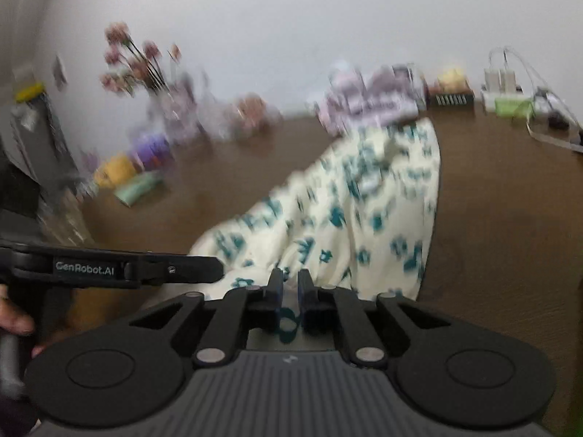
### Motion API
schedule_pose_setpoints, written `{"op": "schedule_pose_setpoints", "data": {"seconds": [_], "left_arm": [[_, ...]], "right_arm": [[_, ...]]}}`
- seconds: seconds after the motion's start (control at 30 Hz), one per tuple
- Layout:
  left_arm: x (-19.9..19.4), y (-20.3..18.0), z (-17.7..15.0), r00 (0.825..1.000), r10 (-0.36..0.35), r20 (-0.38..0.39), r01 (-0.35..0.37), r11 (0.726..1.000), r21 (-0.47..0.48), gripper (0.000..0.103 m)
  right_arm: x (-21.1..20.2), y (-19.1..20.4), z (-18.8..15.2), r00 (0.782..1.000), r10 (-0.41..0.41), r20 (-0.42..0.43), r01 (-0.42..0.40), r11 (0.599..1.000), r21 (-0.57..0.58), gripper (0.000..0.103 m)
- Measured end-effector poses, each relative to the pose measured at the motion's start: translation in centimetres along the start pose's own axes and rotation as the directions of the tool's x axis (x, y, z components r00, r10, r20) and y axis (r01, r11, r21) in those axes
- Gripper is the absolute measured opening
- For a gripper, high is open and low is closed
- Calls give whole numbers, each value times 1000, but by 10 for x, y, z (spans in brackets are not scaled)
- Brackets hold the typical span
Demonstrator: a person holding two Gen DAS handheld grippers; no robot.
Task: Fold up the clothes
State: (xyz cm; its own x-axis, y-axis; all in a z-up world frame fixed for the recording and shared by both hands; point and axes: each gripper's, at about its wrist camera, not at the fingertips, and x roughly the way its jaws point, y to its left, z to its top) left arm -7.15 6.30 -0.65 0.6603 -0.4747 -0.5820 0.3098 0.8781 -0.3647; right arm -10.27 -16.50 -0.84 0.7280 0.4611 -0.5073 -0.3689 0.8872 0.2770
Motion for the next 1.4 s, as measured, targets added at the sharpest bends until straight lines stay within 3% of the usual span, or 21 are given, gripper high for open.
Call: {"op": "schedule_pose_setpoints", "data": {"seconds": [0.03, 0.1, 0.13, 0.17, 0.2, 0.3, 0.43, 0.5, 0.57, 0.63, 0.67, 0.73, 0.83, 0.9, 1.0, 1.03, 1.07, 1.13, 1.17, 1.27, 1.4], "left_arm": [[-4, 0, 0, 1000, -7, 4, 7, 1000, 0, 34], [-16, 1, 0, 999, -33, 22, 33, 999, 27, 50], [-21, 1, -1, 998, -48, 30, 47, 998, 46, 56], [-27, 1, -2, 997, -67, 32, 65, 995, 73, 56], [-32, -1, -5, 995, -93, 22, 90, 989, 117, 57], [-43, -8, -16, 988, -156, -15, 155, 958, 242, 70], [-40, -13, -31, 996, -76, -48, 87, 943, 322, 74], [-37, -10, -32, 997, -67, -47, 78, 948, 310, 69], [-31, -8, -32, 996, -67, -62, 82, 953, 292, 44], [-29, -7, -32, 996, -68, -63, 84, 952, 295, 36], [-29, -7, -32, 995, -72, -69, 90, 951, 297, 30], [-32, -7, -34, 994, -75, -80, 95, 950, 296, 20], [-44, -11, -41, 980, -136, -143, 175, 935, 308, 14], [-58, -20, -50, 960, -198, -199, 257, 904, 341, 14], [-83, -33, -62, 936, -259, -238, 341, 836, 430, 19], [-92, -37, -65, 937, -274, -218, 347, 805, 480, 31], [-99, -39, -67, 941, -284, -183, 338, 780, 527, 49], [-111, -45, -72, 944, -307, -121, 314, 722, 616, 71], [-113, -48, -75, 941, -321, -104, 307, 688, 657, 73], [-107, -63, -87, 936, -331, -121, 291, 533, 794, 73], [-81, -79, -113, 967, -237, -99, 171, 305, 937, 73]], "right_arm": [[-5, 1, 2, 1000, -2, 11, 2, 1000, -8, 9], [-16, 3, 6, 999, -5, 32, 6, 1000, -26, 28], [-26, 4, 6, 999, -3, 52, 5, 999, -47, 61], [-37, 5, 5, 997, 1, 74, 4, 998, -70, 80], [-47, 6, 5, 995, 6, 95, 3, 996, -92, 80], [-62, 2, -7, 997, 5, 76, 3, 994, -106, 80], [-76, -4, -23, 999, 4, 40, 0, 994, -113, 76], [-71, -8, -28, 1000, 6, 13, -5, 995, -101, 67], [-64, -10, -31, 1000, 5, -9, -6, 995, -96, 53], [-60, -11, -33, 1000, 18, -23, -20, 996, -92, 43], [-59, -11, -34, 999, 33, -25, -35, 995, -90, 28], [-58, -12, -37, 997, 58, -44, -61, 995, -78, 14], [-68, -13, -41, 992, 89, -95, -95, 994, -63, 9], [-86, -13, -46, 985, 102, -141, -116, 989, -93, 9], [-112, -10, -52, 976, 120, -184, -149, 976, -157, 13], [-118, -5, -53, 978, 127, -167, -159, 968, -195, 22], [-123, -1, -54, 979, 135, -150, -167, 958, -233, 42], [-135, 9, -55, 981, 152, -117, -182, 934, -308, 72], [-141, 13, -56, 982, 162, -101, -187, 920, -345, 79], [-147, 32, -62, 978, 195, -78, -208, 848, -487, 81], [-114, 52, -80, 985, 110, -135, -173, 715, -677, 81]]}}
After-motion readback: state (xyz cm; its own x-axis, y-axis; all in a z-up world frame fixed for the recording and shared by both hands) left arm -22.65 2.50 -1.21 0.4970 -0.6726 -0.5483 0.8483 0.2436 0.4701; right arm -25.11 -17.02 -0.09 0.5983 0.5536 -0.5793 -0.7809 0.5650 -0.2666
